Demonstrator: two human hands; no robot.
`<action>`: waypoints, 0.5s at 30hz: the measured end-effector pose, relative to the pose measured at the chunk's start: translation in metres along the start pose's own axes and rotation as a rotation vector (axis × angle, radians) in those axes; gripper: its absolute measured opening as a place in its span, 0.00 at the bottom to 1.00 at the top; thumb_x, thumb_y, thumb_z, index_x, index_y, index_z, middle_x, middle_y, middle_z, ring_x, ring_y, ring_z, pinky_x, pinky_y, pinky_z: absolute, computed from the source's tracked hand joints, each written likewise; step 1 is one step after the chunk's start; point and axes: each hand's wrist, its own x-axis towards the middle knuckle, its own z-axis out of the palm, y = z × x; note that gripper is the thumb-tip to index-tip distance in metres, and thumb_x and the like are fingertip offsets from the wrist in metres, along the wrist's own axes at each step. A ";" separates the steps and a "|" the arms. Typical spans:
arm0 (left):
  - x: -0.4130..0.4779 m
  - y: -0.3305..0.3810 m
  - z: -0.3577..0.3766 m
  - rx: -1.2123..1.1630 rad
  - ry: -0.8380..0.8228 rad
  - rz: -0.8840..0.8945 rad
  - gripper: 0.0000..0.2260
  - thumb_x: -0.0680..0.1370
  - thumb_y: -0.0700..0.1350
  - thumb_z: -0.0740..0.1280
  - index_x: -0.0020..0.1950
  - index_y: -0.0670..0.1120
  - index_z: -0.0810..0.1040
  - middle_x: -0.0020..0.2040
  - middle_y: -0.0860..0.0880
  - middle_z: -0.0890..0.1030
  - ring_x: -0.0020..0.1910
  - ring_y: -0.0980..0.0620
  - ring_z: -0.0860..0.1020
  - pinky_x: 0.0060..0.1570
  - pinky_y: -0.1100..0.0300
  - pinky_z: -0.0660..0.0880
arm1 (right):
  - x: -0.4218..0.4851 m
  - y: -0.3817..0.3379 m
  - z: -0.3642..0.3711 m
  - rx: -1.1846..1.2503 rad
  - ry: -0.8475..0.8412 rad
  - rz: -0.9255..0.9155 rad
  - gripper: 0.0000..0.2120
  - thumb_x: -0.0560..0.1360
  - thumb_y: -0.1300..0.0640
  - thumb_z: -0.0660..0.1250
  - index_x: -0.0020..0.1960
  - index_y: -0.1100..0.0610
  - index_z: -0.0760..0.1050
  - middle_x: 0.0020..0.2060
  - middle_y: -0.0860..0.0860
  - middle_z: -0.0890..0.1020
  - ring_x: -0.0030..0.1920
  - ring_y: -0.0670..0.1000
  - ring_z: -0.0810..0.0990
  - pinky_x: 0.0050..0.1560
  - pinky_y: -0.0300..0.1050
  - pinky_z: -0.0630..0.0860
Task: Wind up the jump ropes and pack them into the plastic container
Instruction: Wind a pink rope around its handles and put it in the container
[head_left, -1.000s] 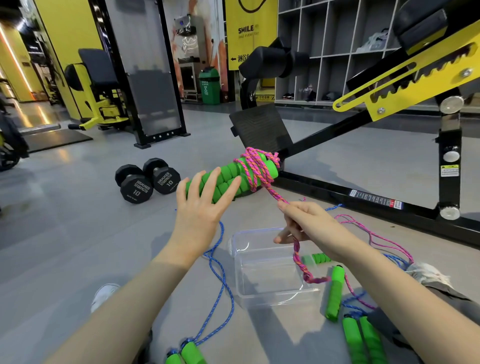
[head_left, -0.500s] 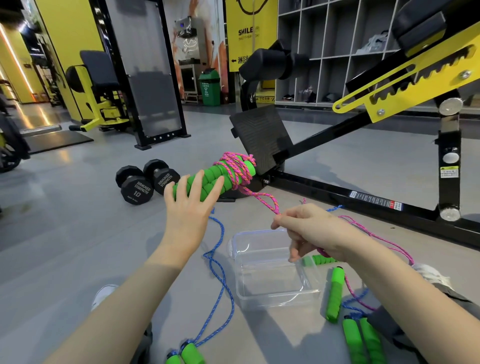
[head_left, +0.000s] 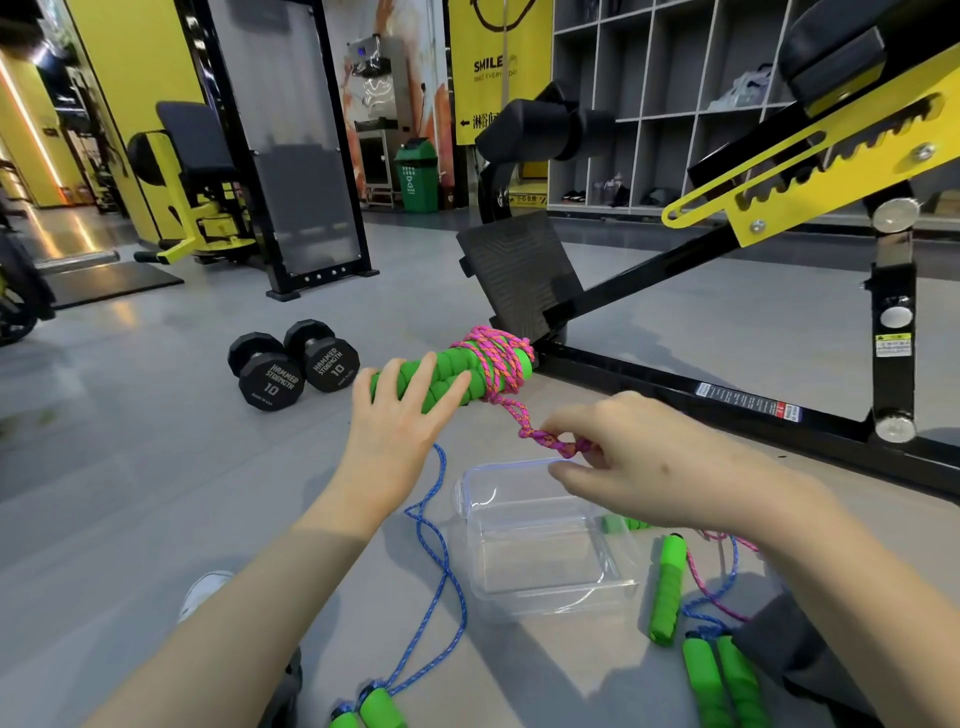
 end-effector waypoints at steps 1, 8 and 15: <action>0.002 0.001 -0.002 -0.016 0.006 0.030 0.32 0.64 0.28 0.56 0.66 0.47 0.70 0.60 0.37 0.77 0.52 0.38 0.72 0.51 0.44 0.64 | 0.000 0.002 -0.003 0.003 0.007 -0.045 0.08 0.77 0.53 0.61 0.52 0.54 0.76 0.29 0.44 0.70 0.32 0.41 0.68 0.33 0.39 0.63; 0.014 0.022 -0.027 -0.167 0.074 0.244 0.18 0.78 0.31 0.46 0.57 0.42 0.71 0.58 0.42 0.80 0.51 0.38 0.79 0.51 0.46 0.68 | 0.004 0.029 -0.019 0.123 0.244 -0.181 0.12 0.75 0.52 0.60 0.51 0.54 0.80 0.34 0.40 0.69 0.37 0.35 0.70 0.37 0.29 0.65; 0.020 0.048 -0.049 -0.320 0.208 0.433 0.10 0.82 0.33 0.54 0.52 0.42 0.74 0.58 0.43 0.81 0.52 0.39 0.79 0.53 0.45 0.73 | 0.003 0.057 -0.019 0.248 0.335 -0.047 0.07 0.78 0.55 0.62 0.49 0.52 0.79 0.39 0.45 0.73 0.42 0.44 0.74 0.42 0.34 0.67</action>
